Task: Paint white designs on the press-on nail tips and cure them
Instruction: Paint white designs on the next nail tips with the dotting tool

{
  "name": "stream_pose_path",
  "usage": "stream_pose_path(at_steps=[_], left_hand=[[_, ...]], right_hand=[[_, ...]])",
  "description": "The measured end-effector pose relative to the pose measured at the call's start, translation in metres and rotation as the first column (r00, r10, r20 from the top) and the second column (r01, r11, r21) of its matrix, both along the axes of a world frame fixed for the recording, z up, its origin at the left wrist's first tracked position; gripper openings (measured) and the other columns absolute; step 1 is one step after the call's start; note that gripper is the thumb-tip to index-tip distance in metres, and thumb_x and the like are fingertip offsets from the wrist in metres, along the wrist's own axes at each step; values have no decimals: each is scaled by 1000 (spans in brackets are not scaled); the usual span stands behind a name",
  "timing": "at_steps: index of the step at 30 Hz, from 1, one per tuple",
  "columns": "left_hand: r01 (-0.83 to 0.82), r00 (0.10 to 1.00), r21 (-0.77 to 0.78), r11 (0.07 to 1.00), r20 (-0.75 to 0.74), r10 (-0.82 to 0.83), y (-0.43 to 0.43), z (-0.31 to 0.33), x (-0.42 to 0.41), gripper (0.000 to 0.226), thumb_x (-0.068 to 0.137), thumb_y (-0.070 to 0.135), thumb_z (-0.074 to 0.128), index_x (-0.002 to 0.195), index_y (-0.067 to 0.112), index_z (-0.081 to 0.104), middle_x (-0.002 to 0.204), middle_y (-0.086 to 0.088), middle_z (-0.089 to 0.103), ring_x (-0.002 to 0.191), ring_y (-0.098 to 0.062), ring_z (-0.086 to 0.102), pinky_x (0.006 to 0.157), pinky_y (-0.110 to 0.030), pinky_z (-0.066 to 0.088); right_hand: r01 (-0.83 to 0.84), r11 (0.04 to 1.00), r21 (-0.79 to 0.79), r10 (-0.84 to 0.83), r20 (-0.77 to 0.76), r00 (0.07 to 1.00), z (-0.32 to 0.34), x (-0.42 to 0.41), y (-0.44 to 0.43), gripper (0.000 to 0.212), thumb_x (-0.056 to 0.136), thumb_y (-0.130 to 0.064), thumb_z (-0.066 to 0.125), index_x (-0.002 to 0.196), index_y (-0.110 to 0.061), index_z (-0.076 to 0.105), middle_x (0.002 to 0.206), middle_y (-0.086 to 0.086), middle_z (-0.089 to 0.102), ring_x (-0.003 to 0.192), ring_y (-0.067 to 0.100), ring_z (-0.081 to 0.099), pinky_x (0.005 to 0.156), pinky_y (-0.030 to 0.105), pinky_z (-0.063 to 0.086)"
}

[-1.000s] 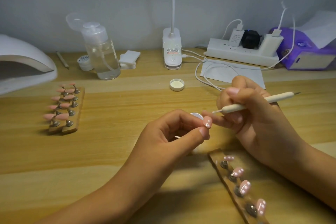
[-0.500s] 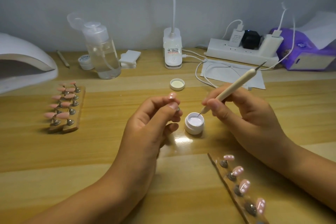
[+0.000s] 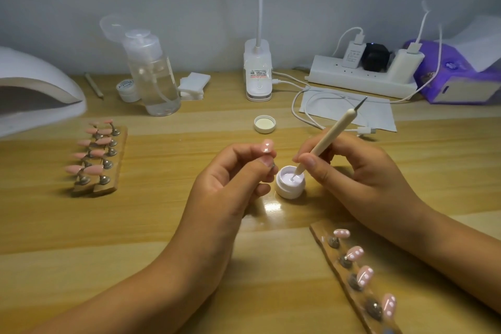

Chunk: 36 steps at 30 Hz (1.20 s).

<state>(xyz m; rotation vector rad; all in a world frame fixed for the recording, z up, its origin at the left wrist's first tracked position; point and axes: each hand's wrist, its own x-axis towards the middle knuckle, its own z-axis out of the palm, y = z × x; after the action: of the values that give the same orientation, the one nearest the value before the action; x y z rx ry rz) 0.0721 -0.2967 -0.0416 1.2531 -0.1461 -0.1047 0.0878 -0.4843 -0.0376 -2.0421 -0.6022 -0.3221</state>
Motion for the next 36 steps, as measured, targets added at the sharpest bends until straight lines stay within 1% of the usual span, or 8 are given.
stream_pose_path(at_steps=[4,7,10,13,17,21,29,36], left_hand=[[-2,1000,-10,1000,2,2,0,0,0,20,67,36,70,87,36,75,83,13,70,79,0,64,67,-14,50],[1,1000,-16,1000,-3,-1,-2,0,0,15,72,24,71,83,34,76,83,12,70,78,-1,65,66,-13,49],[50,999,-2,999,17,-50,-4,1,-1,14,75,20,68,79,30,75,86,11,72,80,-2,67,67,-12,49],[138,988,75,987,62,-143,-5,4,-6,9,76,18,70,81,25,74,85,4,73,77,-3,65,67,-10,47],[193,978,150,970,50,-202,-6,3,-8,6,78,22,72,82,18,72,92,-6,74,84,-10,64,71,-14,48],[218,971,151,964,69,-230,-8,3,-9,6,80,18,70,81,12,69,87,6,73,81,-7,62,70,-14,48],[218,970,174,960,72,-233,-7,2,-9,1,80,19,69,79,19,71,88,7,73,86,-6,63,71,-13,47],[218,968,170,961,84,-235,-7,2,-9,5,79,16,69,77,19,71,85,8,72,83,-3,64,68,-11,45]], right_hand=[[45,970,241,-17,-118,993,3,1,0,14,86,-34,66,94,-22,68,86,-4,67,77,9,60,73,19,49],[119,867,483,-24,-198,980,7,3,-2,13,80,-31,69,87,-19,69,74,-3,64,71,5,60,72,16,49],[137,767,627,58,-280,958,7,5,-5,13,76,-28,77,79,-26,65,69,-5,61,70,6,59,75,21,53],[112,681,724,194,-326,925,8,5,-5,17,77,-19,69,78,-22,52,62,-5,53,62,6,55,74,29,55],[34,639,768,362,-340,868,12,0,-2,18,77,-16,63,67,-22,50,56,-5,44,54,6,46,69,32,57],[5,620,785,436,-349,830,16,-2,1,16,77,-12,59,66,-20,50,57,-3,40,53,6,39,67,34,58],[56,658,751,354,-374,857,15,-2,4,28,80,-19,61,56,-21,46,50,-2,42,47,5,41,54,26,56],[3,673,740,388,-357,850,11,-1,3,24,78,-22,63,57,-23,51,51,-3,46,49,5,45,55,23,55]])
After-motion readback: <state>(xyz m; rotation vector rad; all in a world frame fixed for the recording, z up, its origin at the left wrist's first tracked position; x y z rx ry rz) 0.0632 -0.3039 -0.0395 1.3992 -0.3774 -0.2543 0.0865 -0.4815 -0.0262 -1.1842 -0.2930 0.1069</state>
